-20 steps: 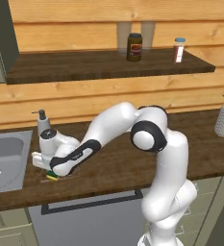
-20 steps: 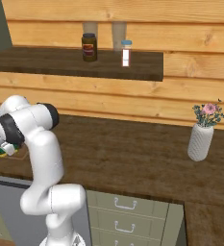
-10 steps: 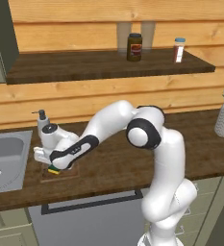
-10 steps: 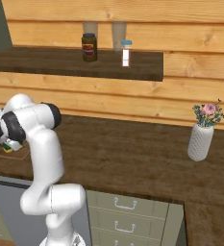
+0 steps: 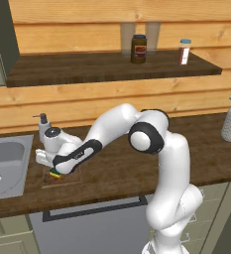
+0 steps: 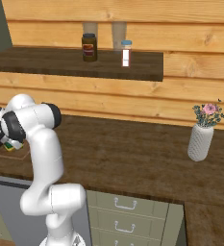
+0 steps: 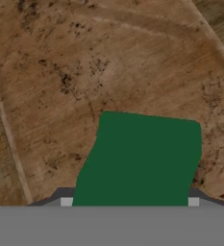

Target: Pick up the sponge from the counter and clean the cutting board by briefly scrubbing or pressing down on the cutting board. Once finished, release the sponge.

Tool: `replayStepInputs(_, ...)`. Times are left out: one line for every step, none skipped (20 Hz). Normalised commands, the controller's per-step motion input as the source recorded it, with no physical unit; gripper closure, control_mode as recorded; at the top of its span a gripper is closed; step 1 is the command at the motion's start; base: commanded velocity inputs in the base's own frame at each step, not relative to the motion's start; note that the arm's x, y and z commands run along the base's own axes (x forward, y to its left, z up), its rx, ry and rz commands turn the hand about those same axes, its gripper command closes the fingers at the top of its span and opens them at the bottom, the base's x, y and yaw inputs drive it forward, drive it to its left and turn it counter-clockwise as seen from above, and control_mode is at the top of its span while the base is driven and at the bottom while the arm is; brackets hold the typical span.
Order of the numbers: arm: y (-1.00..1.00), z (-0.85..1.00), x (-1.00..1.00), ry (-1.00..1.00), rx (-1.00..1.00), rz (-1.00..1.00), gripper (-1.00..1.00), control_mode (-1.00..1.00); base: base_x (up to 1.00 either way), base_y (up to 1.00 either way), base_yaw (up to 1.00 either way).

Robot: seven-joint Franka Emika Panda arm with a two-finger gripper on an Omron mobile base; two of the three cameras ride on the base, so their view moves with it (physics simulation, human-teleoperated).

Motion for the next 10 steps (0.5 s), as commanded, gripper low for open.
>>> replayStepInputs(-0.42, -0.10, 0.47, -0.04, 0.08, 0.01, 1.00, -1.00, 0.00, 0.00, 0.00)
replayStepInputs(-0.44, -0.12, 0.46, -0.05, 0.08, 0.00, 1.00, -1.00, 0.00, 0.00, 0.00)
replayStepInputs(-0.44, -0.15, 0.41, -0.05, 0.07, 0.00, 1.00, -1.00, 0.00, 0.00, 0.00)
replayStepInputs(-0.39, -0.22, 0.43, -0.05, 0.04, 0.00, 1.00, -1.00, 0.00, 0.00, 0.00)
replayStepInputs(-0.26, -0.28, 0.42, -0.07, 0.00, 0.00, 1.00, -1.00, 0.00, 0.00, 0.00)
replayStepInputs(-0.24, -0.26, 0.43, -0.07, 0.00, 0.00, 1.00, -1.00, 0.00, 0.00, 0.00)
replayStepInputs(-0.26, -0.26, 0.46, -0.05, 0.00, 0.00, 1.00, -1.00, 0.00, 0.00, 0.00)
replayStepInputs(-0.32, -0.25, 0.48, -0.05, 0.00, 0.00, 1.00, -1.00, 0.00, 0.00, 0.00)
replayStepInputs(-0.42, -0.27, 0.52, -0.04, 0.00, 0.00, 1.00, -1.00, 0.00, 0.00, 0.00)
replayStepInputs(-0.48, -0.26, 0.56, -0.02, 0.00, 0.00, 1.00, -1.00, 0.00, 0.00, 0.00)
